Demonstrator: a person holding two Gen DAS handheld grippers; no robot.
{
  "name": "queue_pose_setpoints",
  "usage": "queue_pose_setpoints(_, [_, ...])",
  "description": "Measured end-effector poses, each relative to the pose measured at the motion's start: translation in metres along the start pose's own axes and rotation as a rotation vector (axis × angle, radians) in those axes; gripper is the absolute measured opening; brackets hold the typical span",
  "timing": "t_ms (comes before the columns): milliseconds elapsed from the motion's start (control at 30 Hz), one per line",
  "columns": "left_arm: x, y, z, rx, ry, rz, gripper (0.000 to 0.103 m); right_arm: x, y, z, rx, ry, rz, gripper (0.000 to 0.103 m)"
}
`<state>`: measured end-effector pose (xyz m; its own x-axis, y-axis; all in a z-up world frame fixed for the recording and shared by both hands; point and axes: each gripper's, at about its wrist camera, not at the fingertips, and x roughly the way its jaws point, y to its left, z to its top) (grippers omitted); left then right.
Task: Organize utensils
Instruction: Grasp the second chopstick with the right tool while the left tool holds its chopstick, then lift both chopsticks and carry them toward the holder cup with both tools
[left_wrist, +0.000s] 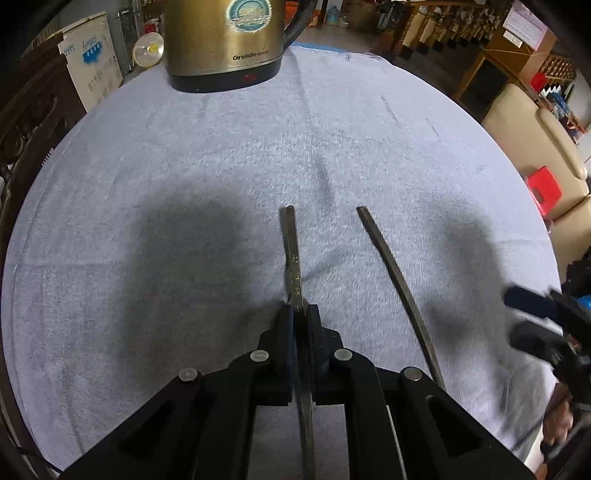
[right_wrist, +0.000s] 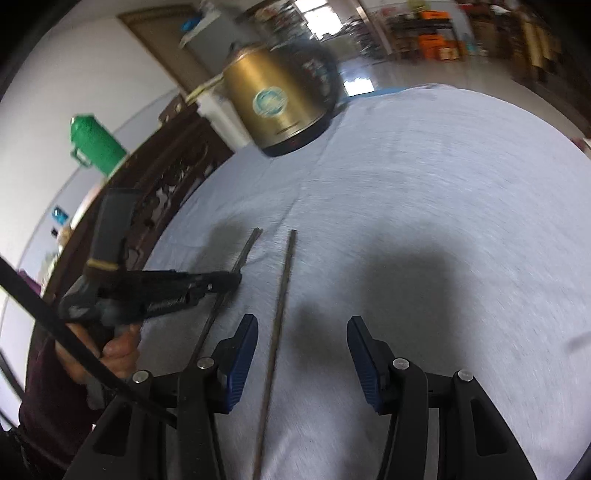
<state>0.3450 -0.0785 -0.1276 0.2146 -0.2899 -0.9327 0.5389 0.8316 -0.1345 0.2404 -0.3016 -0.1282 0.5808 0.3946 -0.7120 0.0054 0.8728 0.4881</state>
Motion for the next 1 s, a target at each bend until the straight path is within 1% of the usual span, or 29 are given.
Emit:
queue_pose_setpoints(33, [-0.001, 0.005, 0.000, 0.006, 0.002, -0.014, 0.007, 0.006, 0.004, 0.006, -0.012, 0.018, -0.009, 0.054])
queue_pose_setpoints(100, [-0.006, 0.014, -0.005, -0.005, 0.006, -0.022, 0.011, 0.025, 0.016, 0.023, -0.054, 0.082, -0.046, 0.054])
queue_pose_setpoints(167, [-0.010, 0.027, -0.005, -0.019, 0.005, -0.032, 0.024, 0.039, 0.025, 0.036, -0.081, 0.129, -0.058, 0.054])
queue_pose_setpoints(200, [-0.012, 0.034, -0.004, -0.028, 0.002, -0.034, 0.026, 0.045, 0.029, 0.041, -0.094, 0.156, -0.069, 0.054])
queue_pose_setpoints(300, [-0.020, 0.052, 0.000, -0.050, 0.016, -0.037, 0.031, 0.069, 0.040, 0.057, -0.104, 0.262, -0.126, 0.046])
queue_pose_setpoints(367, [-0.024, 0.056, 0.001, -0.071, 0.040, -0.036, 0.038, 0.086, 0.046, 0.064, -0.099, 0.337, -0.166, 0.044])
queue_pose_setpoints(400, [-0.027, 0.054, 0.004, -0.081, 0.052, -0.032, 0.039, 0.093, 0.047, 0.066, -0.097, 0.373, -0.198, 0.044])
queue_pose_setpoints(467, [-0.029, 0.063, 0.007, -0.103, 0.081, -0.038, 0.042, 0.108, 0.047, 0.067, -0.078, 0.440, -0.262, 0.038])
queue_pose_setpoints(500, [-0.030, 0.063, 0.008, -0.112, 0.093, -0.044, 0.042, 0.109, 0.049, 0.069, -0.083, 0.431, -0.283, 0.035])
queue_pose_setpoints(533, [-0.030, 0.065, 0.010, -0.122, 0.102, -0.044, 0.042, 0.111, 0.050, 0.069, -0.088, 0.447, -0.307, 0.027])
queue_pose_setpoints(567, [-0.032, 0.072, 0.012, -0.134, 0.110, -0.041, 0.042, 0.110, 0.050, 0.069, -0.092, 0.434, -0.333, 0.016])
queue_pose_setpoints(633, [-0.032, 0.075, 0.014, -0.148, 0.118, -0.043, 0.042, 0.108, 0.050, 0.065, -0.107, 0.428, -0.358, 0.008])
queue_pose_setpoints(733, [-0.029, 0.069, 0.020, -0.154, 0.119, -0.047, 0.042, 0.098, 0.043, 0.057, -0.094, 0.425, -0.341, 0.008])
queue_pose_setpoints(833, [-0.020, 0.048, 0.031, -0.165, 0.136, -0.055, 0.043, 0.083, 0.033, 0.046, -0.085, 0.423, -0.347, 0.007])
queue_pose_setpoints(933, [-0.011, 0.032, 0.042, -0.162, 0.157, -0.045, 0.045, 0.066, 0.016, 0.033, -0.072, 0.438, -0.367, 0.007])
queue_pose_setpoints(1000, [0.000, 0.022, 0.053, -0.157, 0.178, -0.022, 0.046, 0.056, 0.006, 0.027, -0.062, 0.452, -0.373, 0.007])
